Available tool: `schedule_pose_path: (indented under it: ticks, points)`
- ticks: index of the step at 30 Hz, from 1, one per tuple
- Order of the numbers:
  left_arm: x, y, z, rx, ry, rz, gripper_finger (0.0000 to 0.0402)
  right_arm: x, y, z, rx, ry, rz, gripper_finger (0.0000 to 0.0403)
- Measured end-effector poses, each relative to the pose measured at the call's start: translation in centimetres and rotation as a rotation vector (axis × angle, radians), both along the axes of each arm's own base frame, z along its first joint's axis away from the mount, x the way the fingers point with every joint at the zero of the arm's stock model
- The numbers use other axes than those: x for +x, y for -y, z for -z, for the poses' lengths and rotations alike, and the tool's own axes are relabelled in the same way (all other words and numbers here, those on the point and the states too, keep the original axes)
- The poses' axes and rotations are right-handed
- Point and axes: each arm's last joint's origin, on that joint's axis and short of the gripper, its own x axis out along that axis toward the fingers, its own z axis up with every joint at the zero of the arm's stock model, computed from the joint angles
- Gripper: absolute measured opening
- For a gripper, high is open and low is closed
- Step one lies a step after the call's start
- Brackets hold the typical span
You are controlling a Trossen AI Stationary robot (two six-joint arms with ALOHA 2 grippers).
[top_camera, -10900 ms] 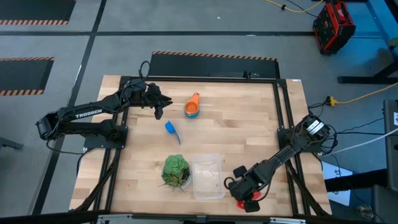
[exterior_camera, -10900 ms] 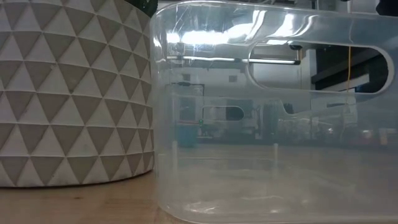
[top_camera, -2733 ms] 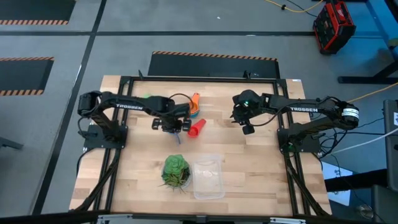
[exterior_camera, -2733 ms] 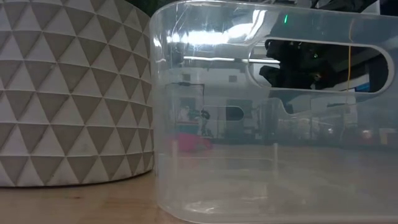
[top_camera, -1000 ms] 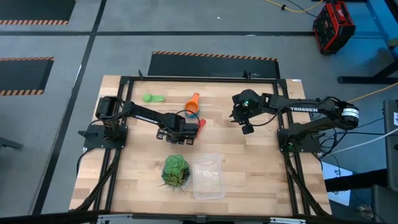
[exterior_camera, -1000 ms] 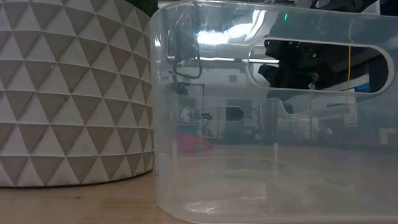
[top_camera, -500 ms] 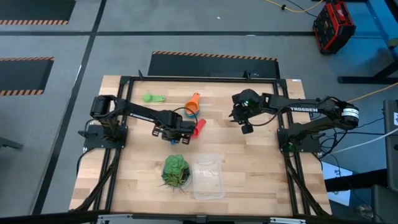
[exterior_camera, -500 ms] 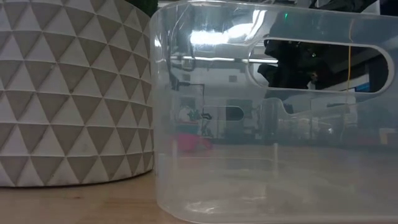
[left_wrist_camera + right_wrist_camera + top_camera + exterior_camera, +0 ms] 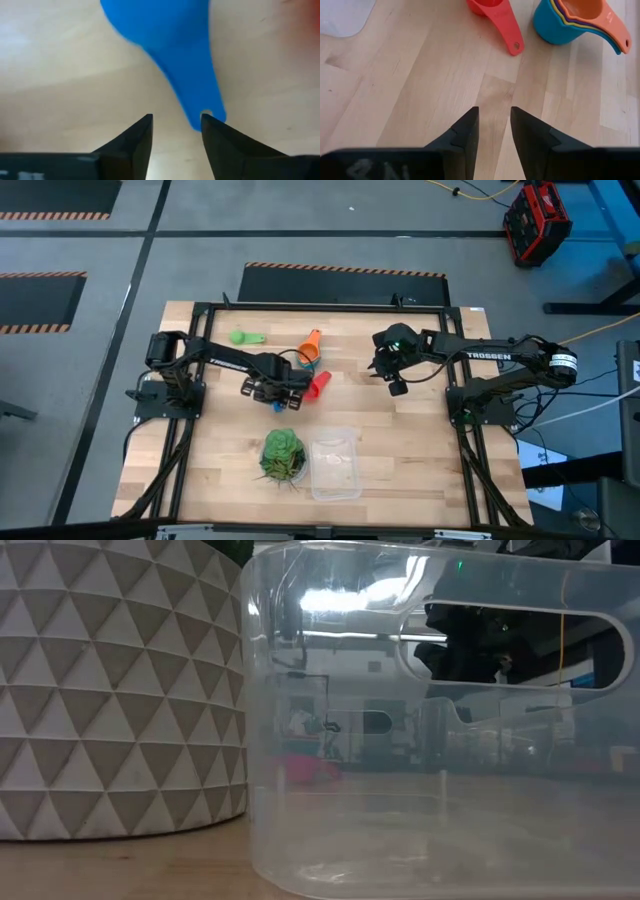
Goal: Nest measuring cups in basket
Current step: Stack the blue measuring cup on top of the orange measuring cup
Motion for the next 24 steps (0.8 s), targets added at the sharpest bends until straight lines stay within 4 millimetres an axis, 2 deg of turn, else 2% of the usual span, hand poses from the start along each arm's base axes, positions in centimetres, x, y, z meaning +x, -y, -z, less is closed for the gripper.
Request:
schedule_pose_path:
  ticks: [5, 17, 24]
  points:
    - [-0.6, -0.2, 1.0, -0.1, -0.013, -0.05, 0.0176, 0.0, 0.0, 0.0, 0.0, 0.0, -0.001, 0.0117]
    - [-0.4, -0.6, 1.0, -0.082, 0.008, -0.062, 0.0175, 0.0, 0.0, 0.0, 0.0, 0.0, -0.001, 0.0117]
    - [0.5, -0.7, 1.0, -0.079, 0.101, -0.084, 0.0174, 0.0, 0.0, 0.0, 0.0, 0.0, -0.001, 0.0117]
